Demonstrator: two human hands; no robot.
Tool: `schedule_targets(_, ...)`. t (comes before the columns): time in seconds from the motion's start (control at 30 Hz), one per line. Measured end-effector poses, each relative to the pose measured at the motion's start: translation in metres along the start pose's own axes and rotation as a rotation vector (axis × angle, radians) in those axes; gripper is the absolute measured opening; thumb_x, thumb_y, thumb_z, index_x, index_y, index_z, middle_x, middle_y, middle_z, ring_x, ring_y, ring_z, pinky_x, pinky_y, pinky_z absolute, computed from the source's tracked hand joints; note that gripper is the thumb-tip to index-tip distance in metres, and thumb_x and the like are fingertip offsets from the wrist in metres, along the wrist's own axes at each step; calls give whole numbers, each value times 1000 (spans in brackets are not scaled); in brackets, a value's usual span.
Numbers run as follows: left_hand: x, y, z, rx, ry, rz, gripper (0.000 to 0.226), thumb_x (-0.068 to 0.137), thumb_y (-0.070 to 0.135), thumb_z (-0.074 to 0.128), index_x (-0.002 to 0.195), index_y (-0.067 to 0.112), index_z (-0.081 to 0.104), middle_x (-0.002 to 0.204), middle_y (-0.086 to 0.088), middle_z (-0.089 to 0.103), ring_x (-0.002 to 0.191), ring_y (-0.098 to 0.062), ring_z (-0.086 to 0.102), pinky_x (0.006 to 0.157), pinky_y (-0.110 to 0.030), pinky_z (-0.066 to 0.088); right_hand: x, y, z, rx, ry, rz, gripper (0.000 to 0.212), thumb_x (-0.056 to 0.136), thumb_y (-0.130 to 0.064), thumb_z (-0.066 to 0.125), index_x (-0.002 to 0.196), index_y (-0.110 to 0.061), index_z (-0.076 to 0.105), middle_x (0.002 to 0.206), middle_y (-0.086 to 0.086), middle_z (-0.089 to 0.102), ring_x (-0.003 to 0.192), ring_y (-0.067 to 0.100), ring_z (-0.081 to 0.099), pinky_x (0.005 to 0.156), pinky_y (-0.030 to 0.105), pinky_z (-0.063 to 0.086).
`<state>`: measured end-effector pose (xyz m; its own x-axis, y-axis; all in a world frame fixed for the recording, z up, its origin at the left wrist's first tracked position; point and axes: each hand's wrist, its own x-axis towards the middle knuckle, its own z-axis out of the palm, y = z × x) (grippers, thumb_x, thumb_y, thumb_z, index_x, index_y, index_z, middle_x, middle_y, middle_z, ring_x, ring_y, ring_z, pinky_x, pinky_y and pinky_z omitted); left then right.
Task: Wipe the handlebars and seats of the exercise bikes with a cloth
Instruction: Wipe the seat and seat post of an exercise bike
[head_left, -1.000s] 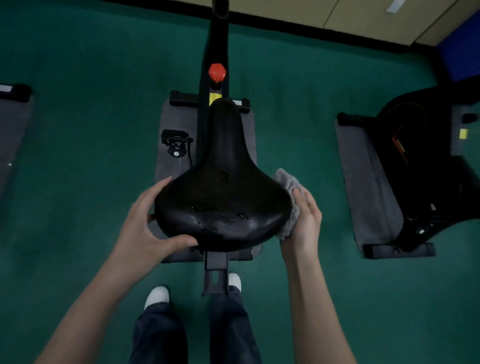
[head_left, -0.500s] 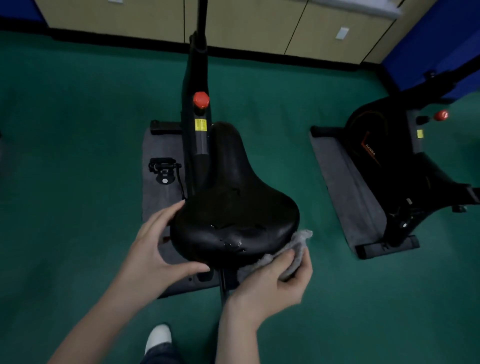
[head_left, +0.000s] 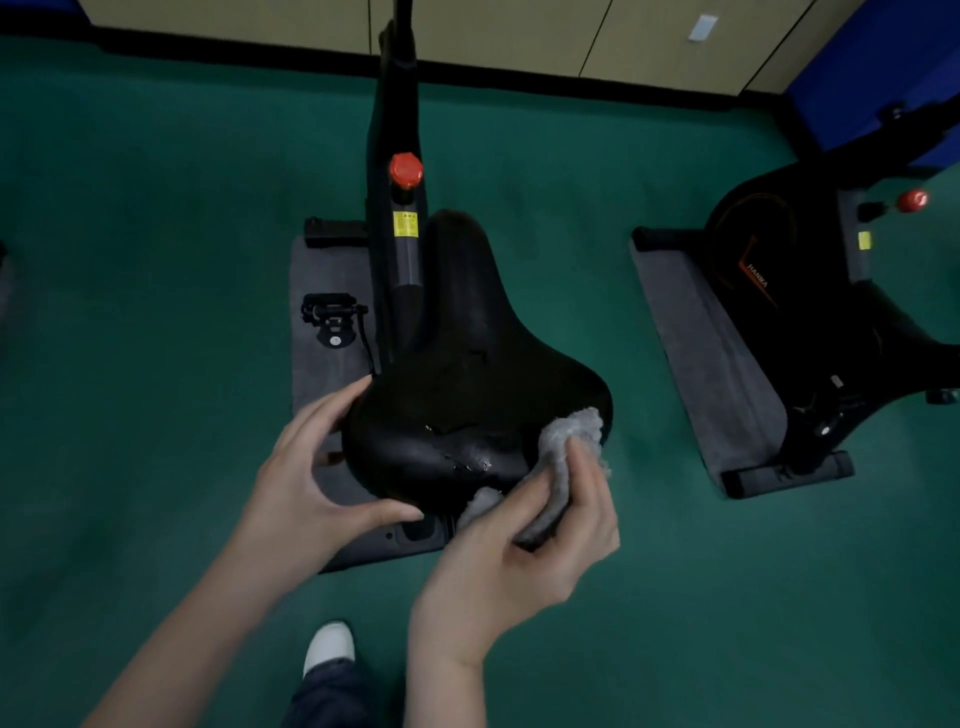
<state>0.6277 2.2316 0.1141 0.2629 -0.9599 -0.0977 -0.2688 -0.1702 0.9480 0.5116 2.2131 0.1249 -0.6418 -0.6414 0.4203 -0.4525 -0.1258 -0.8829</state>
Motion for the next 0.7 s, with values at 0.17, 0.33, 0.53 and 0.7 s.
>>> schedule_targets(0.17, -1, 1, 1, 0, 6, -15, 100, 40, 52, 83, 131, 47, 42, 132, 24, 46, 125, 1, 43, 106, -44, 40, 1, -2, -7, -75, -134, -162, 22, 91, -4, 54, 110, -9, 64, 111, 1, 62, 110, 17, 51, 93, 38, 46)
schedule_targets(0.33, -1, -1, 0, -20, 6, -23, 100, 41, 52, 84, 132, 49, 41, 133, 23, 46, 128, -1, 42, 108, -46, 38, 40, 12, -6, -105, -110, -79, 20, 94, -7, 52, 107, -1, 66, 107, 8, 66, 106, 24, 56, 89, 36, 49)
schedule_targets(0.53, -1, -5, -1, -10, 0, -28, 104, 41, 56, 89, 133, 49, 40, 135, 21, 45, 129, -6, 41, 106, -47, 39, 15, 1, -5, -149, -170, -182, 20, 92, -3, 52, 106, -2, 67, 107, 1, 64, 105, 17, 51, 89, 35, 48)
schedule_targets(0.7, -1, -8, 2, -36, 24, -9, 96, 49, 43, 87, 133, 42, 42, 135, 19, 45, 128, -6, 43, 104, -47, 41, -11, -23, -3, -166, -459, -430, 24, 89, -5, 49, 100, -8, 70, 102, 2, 69, 101, 18, 53, 91, 32, 41)
